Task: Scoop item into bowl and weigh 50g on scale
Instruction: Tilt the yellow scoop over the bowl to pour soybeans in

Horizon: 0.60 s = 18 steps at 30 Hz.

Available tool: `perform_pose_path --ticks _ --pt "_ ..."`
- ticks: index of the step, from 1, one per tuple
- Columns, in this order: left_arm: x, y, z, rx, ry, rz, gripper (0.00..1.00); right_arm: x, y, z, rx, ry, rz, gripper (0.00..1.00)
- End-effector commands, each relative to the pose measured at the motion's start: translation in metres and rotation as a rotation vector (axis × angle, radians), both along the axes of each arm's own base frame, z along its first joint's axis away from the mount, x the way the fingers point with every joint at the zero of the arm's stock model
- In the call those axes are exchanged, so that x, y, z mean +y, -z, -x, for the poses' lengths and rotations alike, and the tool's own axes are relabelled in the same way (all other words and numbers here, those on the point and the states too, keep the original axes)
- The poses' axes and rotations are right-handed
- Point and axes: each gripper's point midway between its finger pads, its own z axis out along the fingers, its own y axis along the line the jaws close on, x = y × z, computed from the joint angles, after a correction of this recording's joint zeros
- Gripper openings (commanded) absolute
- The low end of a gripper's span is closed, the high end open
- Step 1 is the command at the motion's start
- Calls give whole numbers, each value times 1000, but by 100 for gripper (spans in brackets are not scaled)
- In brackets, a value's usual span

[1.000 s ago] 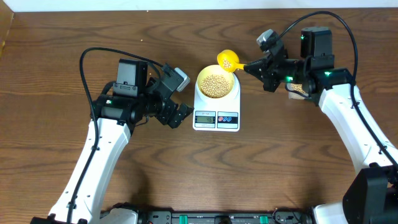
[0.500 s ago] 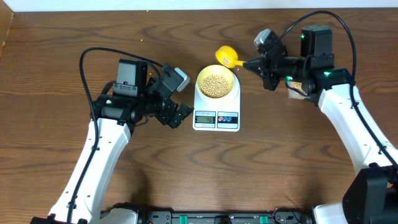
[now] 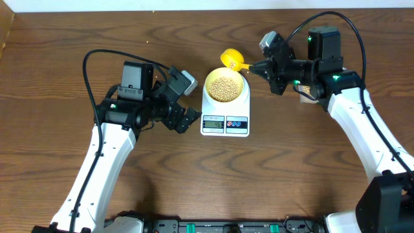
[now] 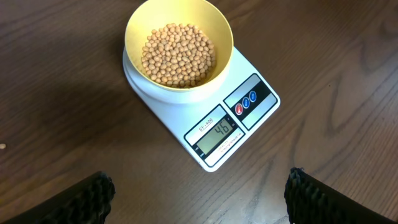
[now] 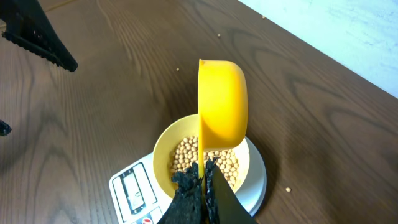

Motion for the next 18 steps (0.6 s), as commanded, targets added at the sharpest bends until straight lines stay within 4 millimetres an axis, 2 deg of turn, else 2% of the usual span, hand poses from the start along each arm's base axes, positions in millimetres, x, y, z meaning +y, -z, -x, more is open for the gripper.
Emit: perform_pose_path --ticks 1,7,18 --pt "-2 -8 0 -26 21 13 90 2 1 1 40 15 -18 1" --pt "-2 -8 0 -26 21 13 90 2 1 1 134 71 -64 1" --pt "-2 -8 0 -26 21 13 90 1 1 1 134 72 -64 1"
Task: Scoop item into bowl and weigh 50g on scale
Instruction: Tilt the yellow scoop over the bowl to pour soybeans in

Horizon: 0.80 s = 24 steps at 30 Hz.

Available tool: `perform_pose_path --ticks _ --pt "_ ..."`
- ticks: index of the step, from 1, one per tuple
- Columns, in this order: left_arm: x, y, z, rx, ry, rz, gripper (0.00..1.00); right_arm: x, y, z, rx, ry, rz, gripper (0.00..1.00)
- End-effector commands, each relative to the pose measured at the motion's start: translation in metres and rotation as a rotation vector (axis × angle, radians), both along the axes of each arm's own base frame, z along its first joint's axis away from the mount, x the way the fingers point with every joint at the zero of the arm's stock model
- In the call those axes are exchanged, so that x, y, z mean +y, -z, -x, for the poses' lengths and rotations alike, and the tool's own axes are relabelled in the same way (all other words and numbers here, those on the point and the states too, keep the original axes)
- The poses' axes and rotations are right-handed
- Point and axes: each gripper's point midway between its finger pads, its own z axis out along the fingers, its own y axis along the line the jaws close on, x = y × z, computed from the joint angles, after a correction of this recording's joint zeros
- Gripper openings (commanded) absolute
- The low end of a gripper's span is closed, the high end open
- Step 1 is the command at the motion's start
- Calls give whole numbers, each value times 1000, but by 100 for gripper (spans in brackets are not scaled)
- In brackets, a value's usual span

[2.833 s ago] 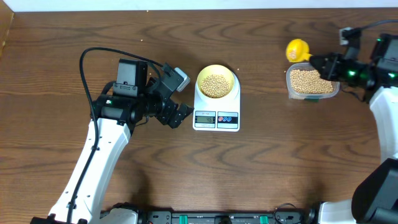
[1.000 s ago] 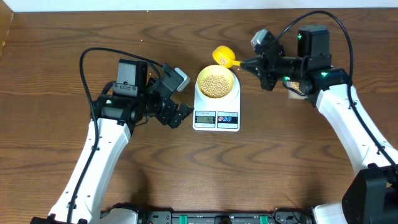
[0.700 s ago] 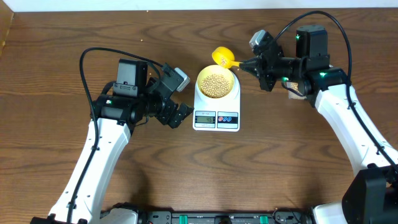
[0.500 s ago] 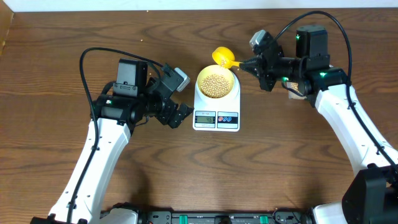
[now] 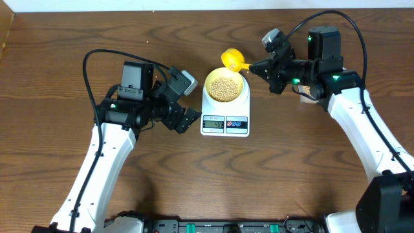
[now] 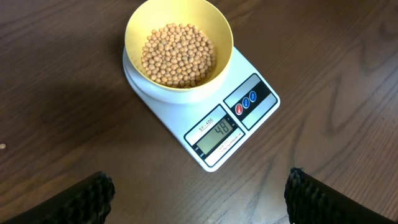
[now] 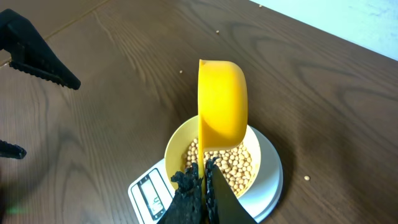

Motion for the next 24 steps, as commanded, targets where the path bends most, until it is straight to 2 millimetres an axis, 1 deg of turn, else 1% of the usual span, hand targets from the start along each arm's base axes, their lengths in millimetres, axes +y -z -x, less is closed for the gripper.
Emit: perform_pose_path --ticks 1,19,24 --pt "-2 -8 0 -26 21 13 90 1 1 1 15 2 -7 1" --pt "-2 -8 0 -26 21 13 90 -1 3 -2 9 17 9 1" --pt "-2 -8 0 -26 21 13 90 -1 3 -1 -55 -22 41 1"
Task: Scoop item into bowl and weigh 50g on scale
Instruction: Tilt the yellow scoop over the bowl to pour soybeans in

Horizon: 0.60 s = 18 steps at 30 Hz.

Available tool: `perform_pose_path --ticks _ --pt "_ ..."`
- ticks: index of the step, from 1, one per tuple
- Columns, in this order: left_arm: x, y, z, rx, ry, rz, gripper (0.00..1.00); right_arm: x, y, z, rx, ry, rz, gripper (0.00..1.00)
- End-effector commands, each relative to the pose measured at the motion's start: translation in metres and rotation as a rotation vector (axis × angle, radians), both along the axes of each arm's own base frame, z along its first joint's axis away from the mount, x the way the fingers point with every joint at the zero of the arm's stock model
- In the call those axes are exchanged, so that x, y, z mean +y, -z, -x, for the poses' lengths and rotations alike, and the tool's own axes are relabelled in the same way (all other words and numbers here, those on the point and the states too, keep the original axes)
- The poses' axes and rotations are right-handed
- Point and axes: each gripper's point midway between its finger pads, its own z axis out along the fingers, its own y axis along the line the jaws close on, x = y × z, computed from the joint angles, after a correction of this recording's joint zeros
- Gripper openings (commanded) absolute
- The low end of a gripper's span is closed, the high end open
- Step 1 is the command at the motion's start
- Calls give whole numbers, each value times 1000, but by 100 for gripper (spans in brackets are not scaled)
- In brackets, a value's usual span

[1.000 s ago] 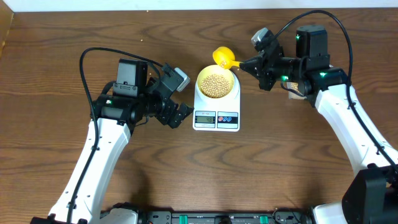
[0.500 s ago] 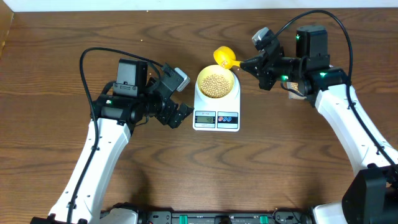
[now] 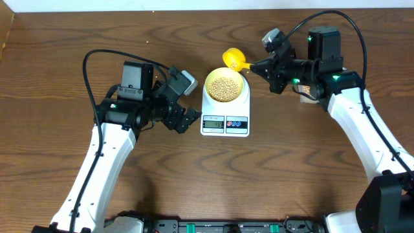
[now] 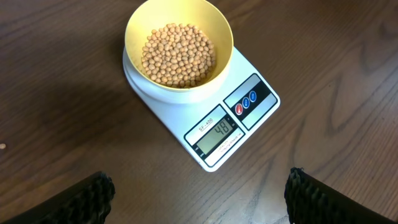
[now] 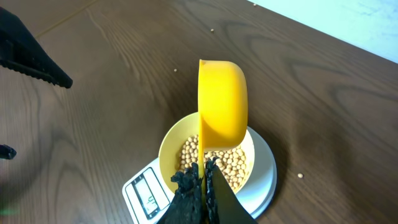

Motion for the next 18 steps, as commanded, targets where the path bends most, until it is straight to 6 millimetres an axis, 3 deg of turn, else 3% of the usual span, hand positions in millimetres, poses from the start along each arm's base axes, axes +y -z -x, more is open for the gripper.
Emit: perform_pose_path --ticks 1,11,18 --pt "-2 -8 0 -26 21 13 90 2 1 1 -65 -48 35 1" --pt "-2 -8 0 -26 21 13 90 2 1 1 -293 -187 151 1" --pt "-2 -8 0 -26 21 13 90 2 1 1 -325 -206 167 1"
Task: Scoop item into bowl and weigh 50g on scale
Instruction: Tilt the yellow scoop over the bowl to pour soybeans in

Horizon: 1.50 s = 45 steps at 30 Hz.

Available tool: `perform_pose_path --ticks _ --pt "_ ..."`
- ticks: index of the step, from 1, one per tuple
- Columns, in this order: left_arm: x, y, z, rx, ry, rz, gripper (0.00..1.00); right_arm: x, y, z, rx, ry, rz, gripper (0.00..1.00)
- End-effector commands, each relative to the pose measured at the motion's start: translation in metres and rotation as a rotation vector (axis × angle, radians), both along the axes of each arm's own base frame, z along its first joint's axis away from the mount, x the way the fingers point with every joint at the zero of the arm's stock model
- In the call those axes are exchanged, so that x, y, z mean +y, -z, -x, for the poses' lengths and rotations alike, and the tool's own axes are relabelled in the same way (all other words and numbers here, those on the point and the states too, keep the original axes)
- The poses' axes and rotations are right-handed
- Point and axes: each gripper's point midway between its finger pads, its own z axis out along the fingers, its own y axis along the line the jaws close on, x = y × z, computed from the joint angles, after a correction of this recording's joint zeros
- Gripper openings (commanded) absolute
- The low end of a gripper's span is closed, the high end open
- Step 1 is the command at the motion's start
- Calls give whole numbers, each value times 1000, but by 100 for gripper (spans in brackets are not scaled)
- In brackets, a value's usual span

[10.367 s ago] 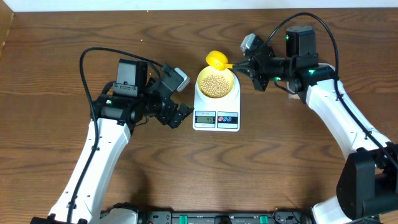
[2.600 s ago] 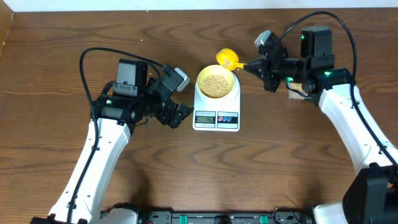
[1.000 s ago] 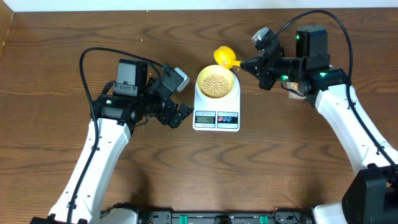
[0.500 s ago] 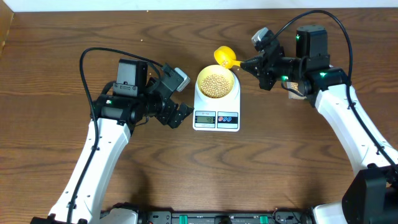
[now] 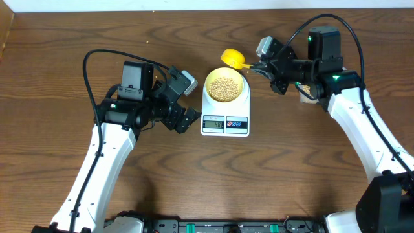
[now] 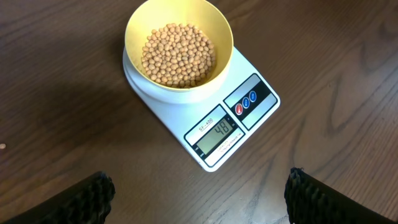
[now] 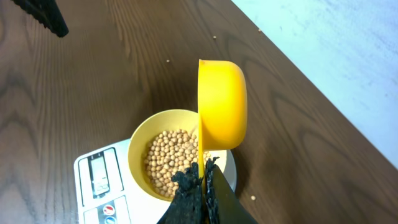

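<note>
A yellow bowl [image 5: 225,85] of tan beans sits on the white scale [image 5: 224,122], whose display [image 6: 217,132] reads 49. My right gripper [image 5: 266,67] is shut on the handle of a yellow scoop [image 5: 231,57], held tipped on its side beyond the bowl's far right rim. In the right wrist view the scoop [image 7: 222,104] stands edge-on above the bowl [image 7: 168,152], clamped in that gripper [image 7: 203,175]. My left gripper [image 5: 186,120] hangs open left of the scale, its fingertips [image 6: 93,193] wide apart over bare wood.
A few stray beans [image 7: 254,198] lie on the brown table near the scale. The table's far edge meets a white surface [image 7: 348,56]. A single bean [image 6: 2,146] lies at the left in the left wrist view.
My right gripper has turned with the scoop and drawn back a little toward the far side. The display still reads 49. The left arm has not moved.
The scoop was held tipped over the bowl's far rim with the scale reading 46. Then the reading rose to 49 and stayed there. The scoop stayed tipped near the rim, and now it has swung slightly away from the bowl.
</note>
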Motion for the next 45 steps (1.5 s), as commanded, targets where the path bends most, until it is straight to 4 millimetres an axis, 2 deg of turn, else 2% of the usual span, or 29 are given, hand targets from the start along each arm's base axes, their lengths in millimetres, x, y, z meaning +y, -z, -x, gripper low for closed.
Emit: perform_pose_path --ticks 1,45 --pt "-2 -8 0 -26 21 13 90 2 1 1 -30 -27 15 1" --pt "-2 -8 0 -26 21 13 90 0 2 -2 -50 -18 34 1"
